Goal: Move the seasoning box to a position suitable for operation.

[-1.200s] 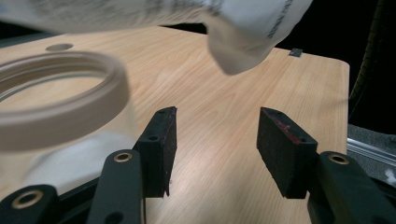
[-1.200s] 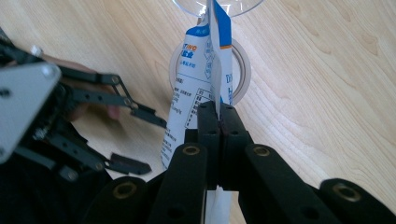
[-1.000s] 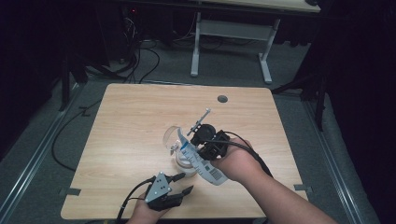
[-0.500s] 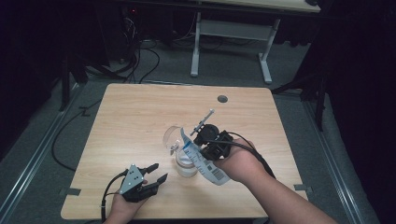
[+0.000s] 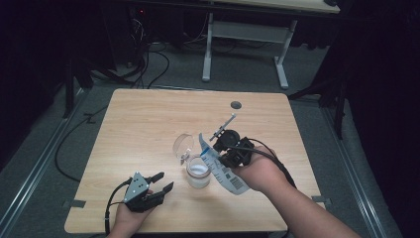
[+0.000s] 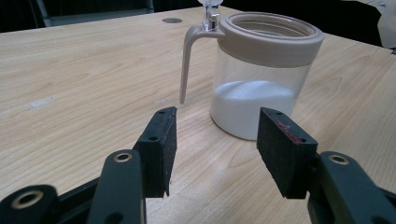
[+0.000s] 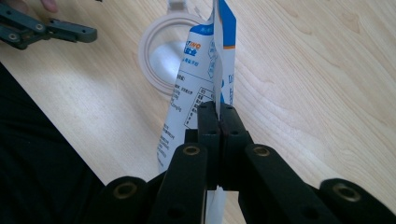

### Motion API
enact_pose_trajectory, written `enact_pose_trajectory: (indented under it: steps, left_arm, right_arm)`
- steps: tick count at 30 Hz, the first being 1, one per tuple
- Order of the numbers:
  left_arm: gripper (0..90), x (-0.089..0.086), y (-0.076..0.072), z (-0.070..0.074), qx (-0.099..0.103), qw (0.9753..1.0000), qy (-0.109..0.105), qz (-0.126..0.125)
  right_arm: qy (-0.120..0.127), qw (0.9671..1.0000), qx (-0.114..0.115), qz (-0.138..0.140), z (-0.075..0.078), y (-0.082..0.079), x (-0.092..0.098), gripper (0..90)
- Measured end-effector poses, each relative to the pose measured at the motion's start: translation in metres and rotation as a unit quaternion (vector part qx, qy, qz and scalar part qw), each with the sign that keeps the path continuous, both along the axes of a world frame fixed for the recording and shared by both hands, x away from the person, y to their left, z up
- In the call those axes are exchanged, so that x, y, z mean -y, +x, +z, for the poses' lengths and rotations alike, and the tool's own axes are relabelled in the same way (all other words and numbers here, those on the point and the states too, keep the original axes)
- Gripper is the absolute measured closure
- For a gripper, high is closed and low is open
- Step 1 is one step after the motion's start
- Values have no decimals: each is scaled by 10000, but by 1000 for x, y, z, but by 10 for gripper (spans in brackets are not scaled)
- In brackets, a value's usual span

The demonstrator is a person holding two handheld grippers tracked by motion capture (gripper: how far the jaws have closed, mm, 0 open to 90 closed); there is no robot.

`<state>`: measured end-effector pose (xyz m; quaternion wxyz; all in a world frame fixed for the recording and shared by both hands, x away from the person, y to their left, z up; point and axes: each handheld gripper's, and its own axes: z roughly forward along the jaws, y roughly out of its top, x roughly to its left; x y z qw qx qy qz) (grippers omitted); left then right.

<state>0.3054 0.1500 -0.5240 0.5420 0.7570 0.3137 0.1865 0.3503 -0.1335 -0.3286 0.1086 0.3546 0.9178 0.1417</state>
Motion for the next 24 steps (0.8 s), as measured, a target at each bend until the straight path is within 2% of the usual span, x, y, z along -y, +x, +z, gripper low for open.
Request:
enact_pose_trajectory:
  steps: [24]
  left_arm:
    - [481, 0, 0, 0, -27, 9999, -97, 27]
  right_arm:
    - [-62, 9988, -117, -478, -28, 23, 43, 897]
